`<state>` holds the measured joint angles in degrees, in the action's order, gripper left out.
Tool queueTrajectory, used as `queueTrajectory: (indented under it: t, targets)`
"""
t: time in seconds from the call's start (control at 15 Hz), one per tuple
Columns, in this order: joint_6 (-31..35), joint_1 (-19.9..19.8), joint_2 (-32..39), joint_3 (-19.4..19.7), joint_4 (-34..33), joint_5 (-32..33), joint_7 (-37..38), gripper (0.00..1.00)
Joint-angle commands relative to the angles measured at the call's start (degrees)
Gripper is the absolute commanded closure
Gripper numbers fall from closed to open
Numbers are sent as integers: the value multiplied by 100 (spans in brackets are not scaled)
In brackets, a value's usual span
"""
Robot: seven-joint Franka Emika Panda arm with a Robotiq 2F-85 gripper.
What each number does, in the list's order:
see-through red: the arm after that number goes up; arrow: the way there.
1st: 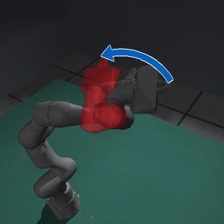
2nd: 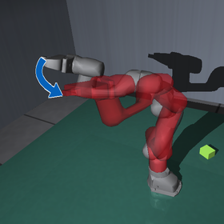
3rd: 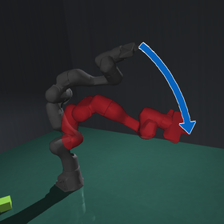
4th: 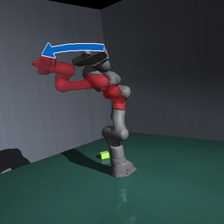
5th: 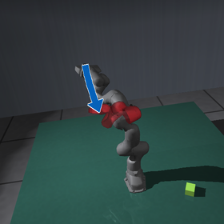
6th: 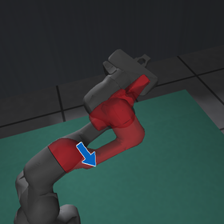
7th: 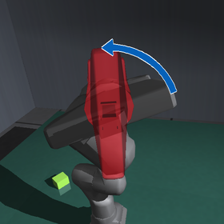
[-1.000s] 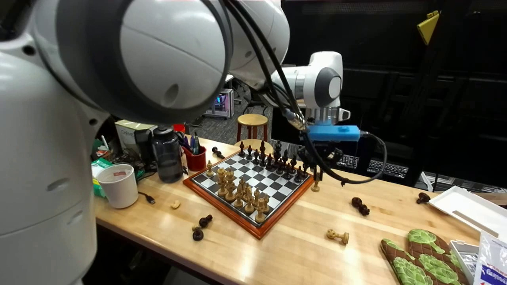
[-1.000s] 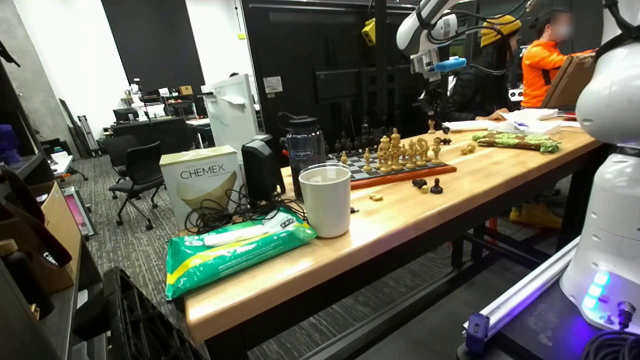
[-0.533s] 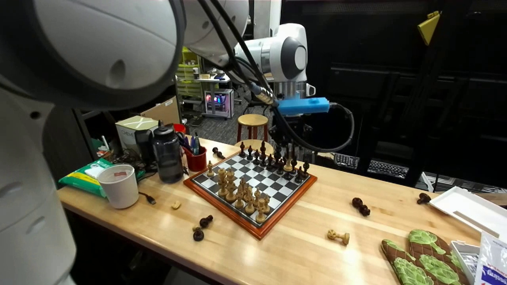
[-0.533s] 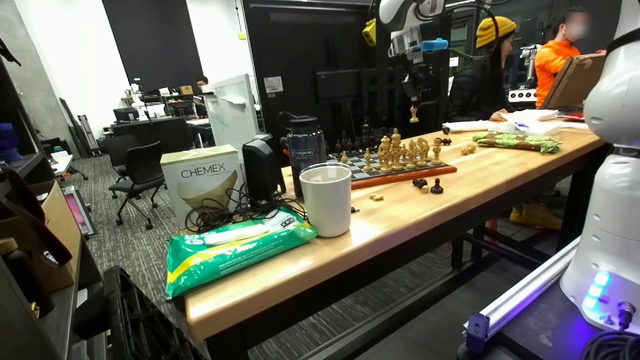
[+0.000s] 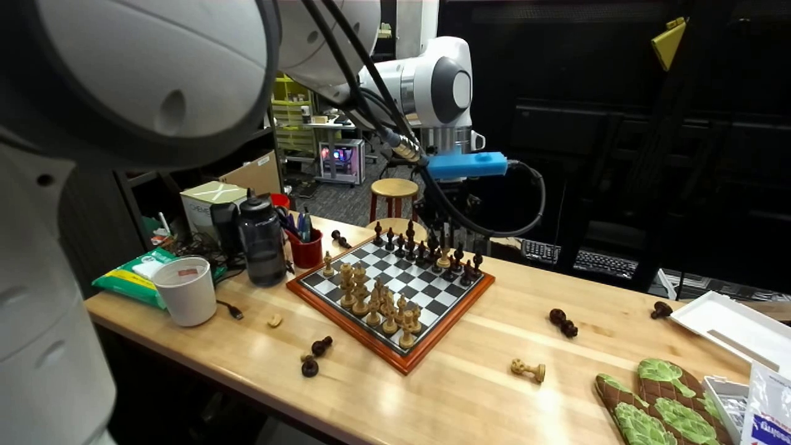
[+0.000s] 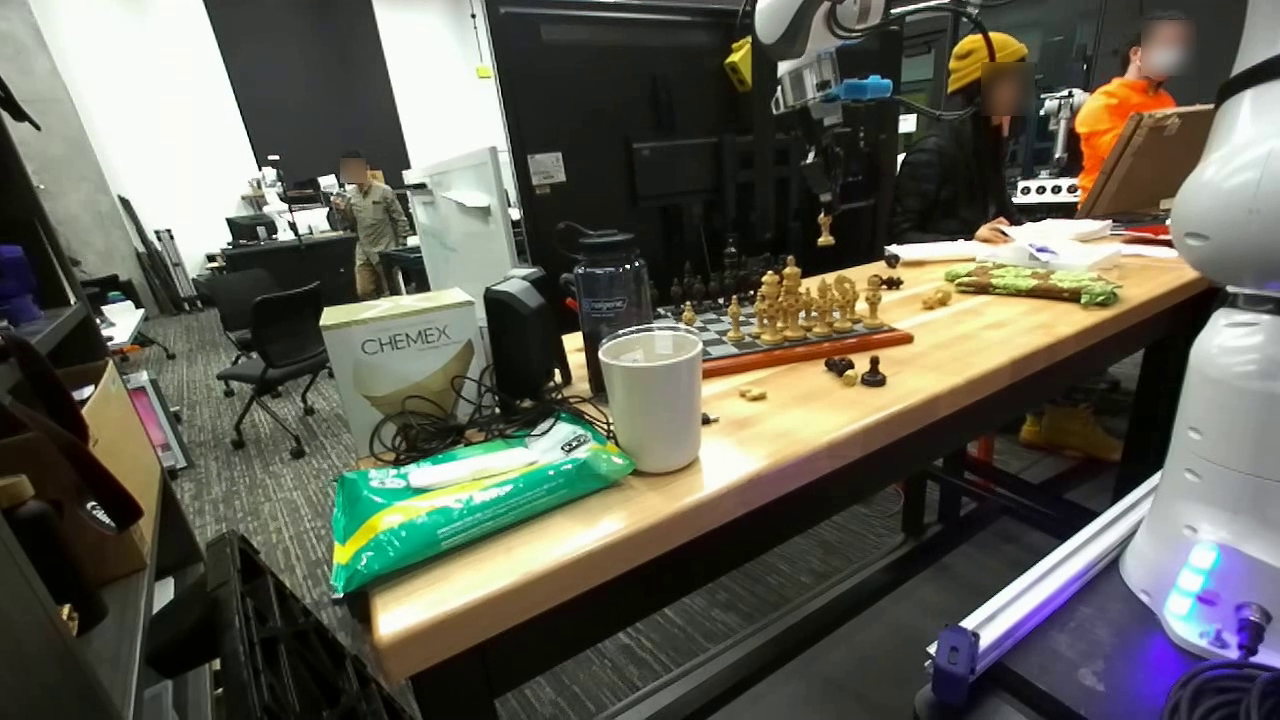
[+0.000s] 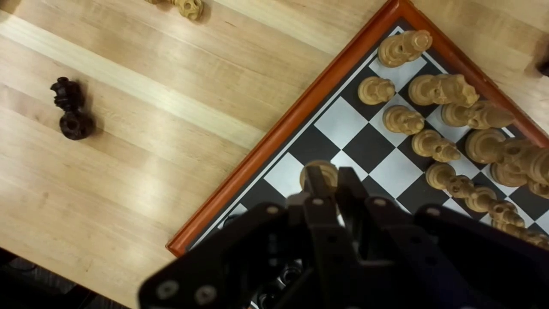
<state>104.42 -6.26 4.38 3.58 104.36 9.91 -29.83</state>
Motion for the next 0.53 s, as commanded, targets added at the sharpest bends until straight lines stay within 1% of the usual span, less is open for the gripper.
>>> queueTrajectory:
  t: [0.0,0.47]
  targets:
    - [79,119,119,-81,-40,24,-128,97]
    - [58,452,422,-461,-250,63,-433,97]
